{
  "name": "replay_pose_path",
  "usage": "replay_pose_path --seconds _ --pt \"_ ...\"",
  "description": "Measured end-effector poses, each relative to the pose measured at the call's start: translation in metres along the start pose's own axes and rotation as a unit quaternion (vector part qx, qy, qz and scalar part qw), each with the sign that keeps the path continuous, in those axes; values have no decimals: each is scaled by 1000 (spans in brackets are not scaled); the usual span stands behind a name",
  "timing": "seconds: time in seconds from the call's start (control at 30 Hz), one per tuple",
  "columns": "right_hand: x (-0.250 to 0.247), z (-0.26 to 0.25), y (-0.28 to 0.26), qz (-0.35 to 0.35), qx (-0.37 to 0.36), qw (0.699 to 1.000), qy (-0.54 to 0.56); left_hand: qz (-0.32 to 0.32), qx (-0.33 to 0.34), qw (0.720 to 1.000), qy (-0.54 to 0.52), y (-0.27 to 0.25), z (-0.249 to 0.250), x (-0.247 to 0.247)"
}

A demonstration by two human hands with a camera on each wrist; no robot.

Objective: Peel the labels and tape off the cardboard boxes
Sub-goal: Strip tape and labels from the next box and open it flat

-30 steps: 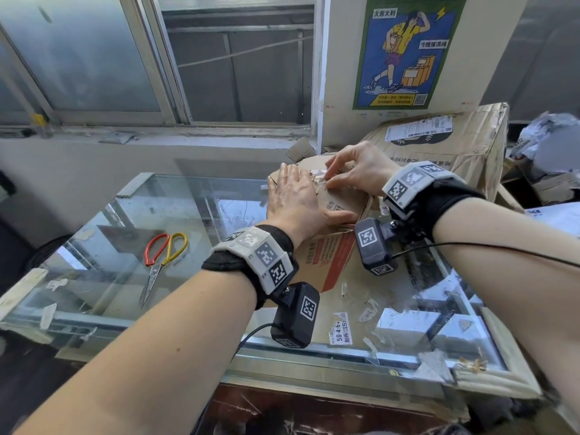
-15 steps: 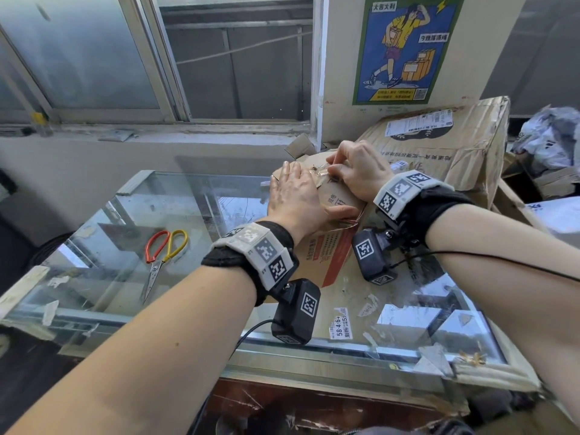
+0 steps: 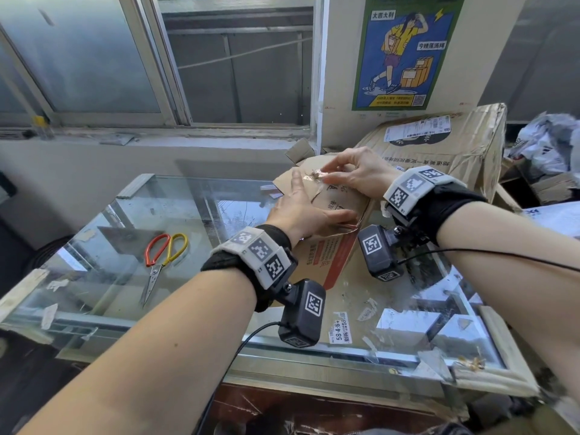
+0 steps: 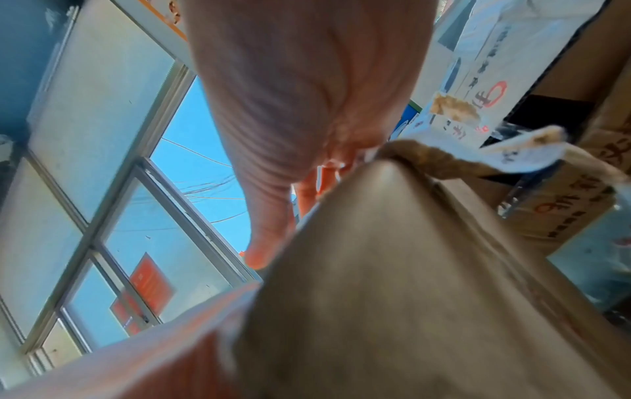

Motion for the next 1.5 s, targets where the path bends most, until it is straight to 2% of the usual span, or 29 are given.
replay_pose_path --seconds 0.1,0.2,0.37,0.73,0.83,0.93,0.97,1.1,1.37,1.43,1.5 --pt "-6 -2 -2 3 7 1000 12 36 44 998 5 -3 5 0" --pt "-6 0 -3 36 0 999 -7 49 63 997 19 -6 8 0" --pt "3 6 -4 65 -29 991 -109 50 76 996 16 -7 7 1" --pt "-5 11 -12 123 35 992 -2 36 75 996 6 -6 8 4" --pt "-8 6 -14 93 39 995 17 37 79 996 14 -9 9 2" --pt "-16 -4 -15 36 51 993 102 34 80 996 29 -13 10 1" --pt "-19 -7 -15 18 50 994 100 31 81 996 32 -15 10 2" --pt "-19 -12 -11 -7 21 996 -89 32 99 994 40 -23 11 4" --pt "-13 -14 -10 -21 -22 978 -204 39 101 994 28 -28 9 3" --pt "-12 -11 -11 10 -16 981 -194 37 105 993 28 -29 8 3" --pt "-20 -7 -13 63 32 993 -99 24 106 993 36 -30 7 6"
Point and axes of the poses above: each hand's wrist, its own y-axis towards the middle knuckle, its own x-axis out of the palm, z = x × y, the point moved 1 cm from there along y, towards the middle knuckle, and after that the axes turned 11 degrees about -x, right-handed, at the moved point
